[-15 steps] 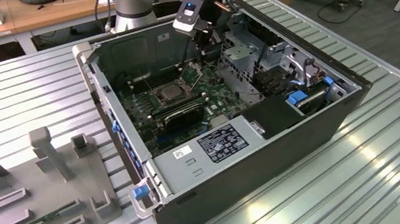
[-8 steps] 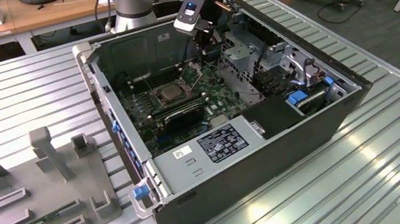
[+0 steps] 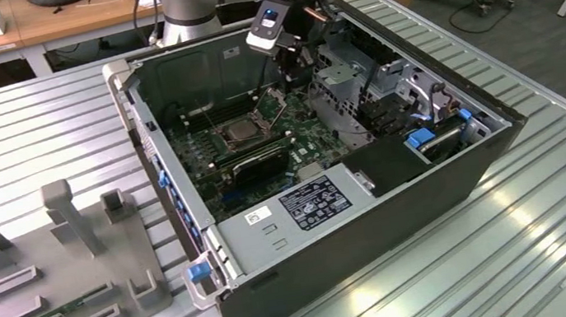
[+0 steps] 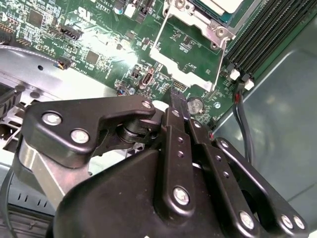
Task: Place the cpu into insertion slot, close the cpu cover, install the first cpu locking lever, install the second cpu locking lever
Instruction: 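Close the cpu cover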
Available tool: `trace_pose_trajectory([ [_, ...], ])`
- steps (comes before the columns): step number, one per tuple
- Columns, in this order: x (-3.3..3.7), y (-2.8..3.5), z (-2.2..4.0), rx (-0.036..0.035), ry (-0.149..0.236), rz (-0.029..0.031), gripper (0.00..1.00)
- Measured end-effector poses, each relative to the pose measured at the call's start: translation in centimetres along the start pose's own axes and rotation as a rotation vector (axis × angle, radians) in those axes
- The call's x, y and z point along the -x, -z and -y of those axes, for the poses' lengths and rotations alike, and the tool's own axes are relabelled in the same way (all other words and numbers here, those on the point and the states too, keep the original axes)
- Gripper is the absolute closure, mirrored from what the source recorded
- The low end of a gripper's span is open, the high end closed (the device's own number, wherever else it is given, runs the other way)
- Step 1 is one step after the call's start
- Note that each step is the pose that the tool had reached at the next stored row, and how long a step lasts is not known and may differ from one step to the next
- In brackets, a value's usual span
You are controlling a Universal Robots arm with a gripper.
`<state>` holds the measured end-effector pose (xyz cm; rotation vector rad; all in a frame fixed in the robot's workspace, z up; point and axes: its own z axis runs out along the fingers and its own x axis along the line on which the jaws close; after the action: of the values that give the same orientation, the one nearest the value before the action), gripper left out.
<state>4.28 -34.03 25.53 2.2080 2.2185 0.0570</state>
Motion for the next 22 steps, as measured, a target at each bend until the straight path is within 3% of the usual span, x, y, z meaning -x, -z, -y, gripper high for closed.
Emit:
trace_pose_trajectory([
  [12, 0.02, -1.43, 0.05, 0.0, 0.0, 0.0035, 0.89],
  [22, 0.03, -1.55, 0.05, 0.0, 0.0, 0.0038, 0.89],
])
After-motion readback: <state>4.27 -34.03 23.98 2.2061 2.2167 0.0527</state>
